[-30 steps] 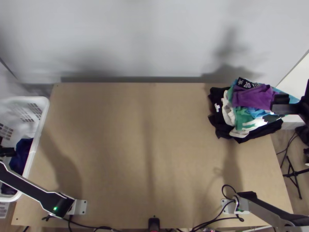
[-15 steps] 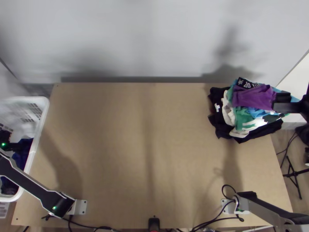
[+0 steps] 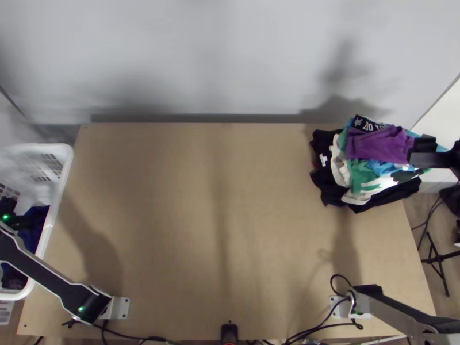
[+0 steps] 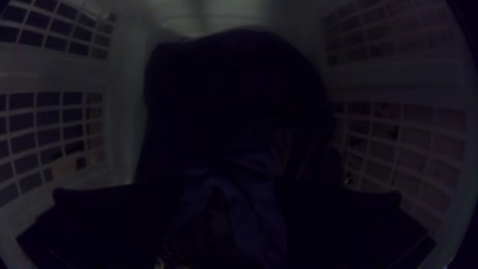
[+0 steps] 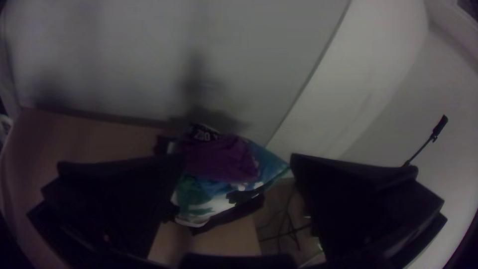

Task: Fold the t-shirt

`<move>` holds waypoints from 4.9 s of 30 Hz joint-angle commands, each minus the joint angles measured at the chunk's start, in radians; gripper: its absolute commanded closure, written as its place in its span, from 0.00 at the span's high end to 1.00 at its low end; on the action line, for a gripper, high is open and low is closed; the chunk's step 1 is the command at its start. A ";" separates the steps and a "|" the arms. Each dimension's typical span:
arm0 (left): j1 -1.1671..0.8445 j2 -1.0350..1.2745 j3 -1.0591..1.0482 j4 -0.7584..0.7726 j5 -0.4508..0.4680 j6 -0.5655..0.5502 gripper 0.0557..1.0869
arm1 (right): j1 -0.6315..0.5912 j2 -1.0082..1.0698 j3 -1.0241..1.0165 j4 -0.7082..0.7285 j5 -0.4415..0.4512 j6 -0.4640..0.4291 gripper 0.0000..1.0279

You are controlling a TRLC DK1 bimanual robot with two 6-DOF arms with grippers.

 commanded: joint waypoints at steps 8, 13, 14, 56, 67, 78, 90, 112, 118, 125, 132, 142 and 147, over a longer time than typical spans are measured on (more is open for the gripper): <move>0.020 0.022 0.001 0.018 -0.064 0.001 0.84 | -0.002 0.001 0.007 -0.004 -0.002 -0.001 0.95; 0.017 0.039 0.001 0.031 -0.079 -0.008 0.84 | -0.002 0.001 0.015 -0.010 -0.004 -0.001 0.95; 0.015 0.041 0.001 0.031 -0.078 -0.011 0.82 | -0.002 0.001 0.017 -0.011 -0.004 -0.001 0.95; -0.144 -0.761 -0.137 -0.366 0.534 -0.173 0.04 | -0.002 -0.002 -0.009 -0.016 -0.030 0.007 0.95; -0.452 -1.136 -0.131 -0.381 0.689 -0.260 0.04 | -0.003 -0.037 -0.069 -0.014 -0.033 0.007 0.95; -0.721 -1.367 -0.016 0.024 0.689 -0.650 0.05 | -0.005 -0.093 -0.131 -0.014 -0.033 -0.001 0.95; -0.949 -1.489 0.003 0.177 0.669 -0.907 0.05 | -0.005 -0.157 -0.239 -0.005 -0.039 -0.001 0.95; -1.422 -1.495 -0.555 0.335 0.685 -1.019 0.05 | -0.009 -0.251 -0.371 -0.005 -0.060 0.005 0.95; -1.520 -1.378 -0.701 0.452 0.688 -1.018 0.05 | -0.026 -0.274 -0.373 -0.011 -0.062 0.005 0.95; -1.657 -1.179 -0.770 0.571 0.685 -1.036 0.05 | -0.042 -0.314 -0.385 -0.019 -0.062 0.004 0.95; -1.793 -0.958 -0.493 0.604 0.677 -1.087 0.05 | -0.043 -0.330 -0.399 -0.014 -0.065 0.004 0.95; -1.954 -0.760 0.047 0.561 0.663 -1.153 0.05 | -0.045 -0.372 -0.440 -0.008 -0.063 -0.001 0.95; -2.045 -0.732 0.066 0.591 0.639 -1.153 0.06 | -0.060 -0.418 -0.499 -0.005 -0.063 -0.001 0.95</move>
